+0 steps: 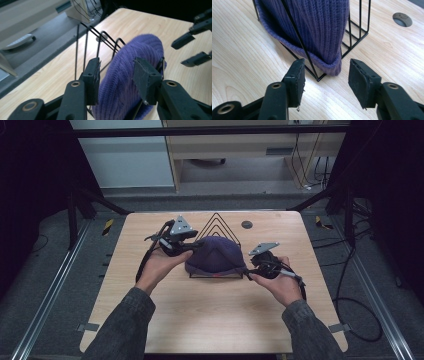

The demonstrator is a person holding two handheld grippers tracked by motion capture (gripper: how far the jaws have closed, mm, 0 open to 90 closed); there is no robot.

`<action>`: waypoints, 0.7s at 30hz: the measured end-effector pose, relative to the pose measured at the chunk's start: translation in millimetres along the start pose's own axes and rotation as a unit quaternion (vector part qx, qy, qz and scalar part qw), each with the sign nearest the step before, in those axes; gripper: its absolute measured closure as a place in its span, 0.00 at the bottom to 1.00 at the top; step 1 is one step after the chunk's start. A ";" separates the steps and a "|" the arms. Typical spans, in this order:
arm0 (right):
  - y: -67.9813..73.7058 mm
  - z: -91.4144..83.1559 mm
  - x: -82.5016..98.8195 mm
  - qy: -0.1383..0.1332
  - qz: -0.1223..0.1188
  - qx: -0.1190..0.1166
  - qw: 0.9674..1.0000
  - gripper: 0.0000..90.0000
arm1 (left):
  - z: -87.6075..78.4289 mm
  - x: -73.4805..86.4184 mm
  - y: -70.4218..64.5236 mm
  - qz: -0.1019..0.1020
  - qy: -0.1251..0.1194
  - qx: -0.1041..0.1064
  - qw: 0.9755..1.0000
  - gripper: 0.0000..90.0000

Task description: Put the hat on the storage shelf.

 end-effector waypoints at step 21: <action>12.2 -36.0 3.1 -0.068 0.028 0.028 0.997 0.21 | -29.7 15.4 -26.3 -0.013 0.038 -0.005 0.999 0.10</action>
Point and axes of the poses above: each handheld gripper's, and its own axes: z roughly forward along the jaws, x roughly out of its underside, y roughly to its left, the point moved 2 cm from there along z, roughly forward along the jaws, and after that the axes turned 3 degrees about -y, right-handed, at the moved point
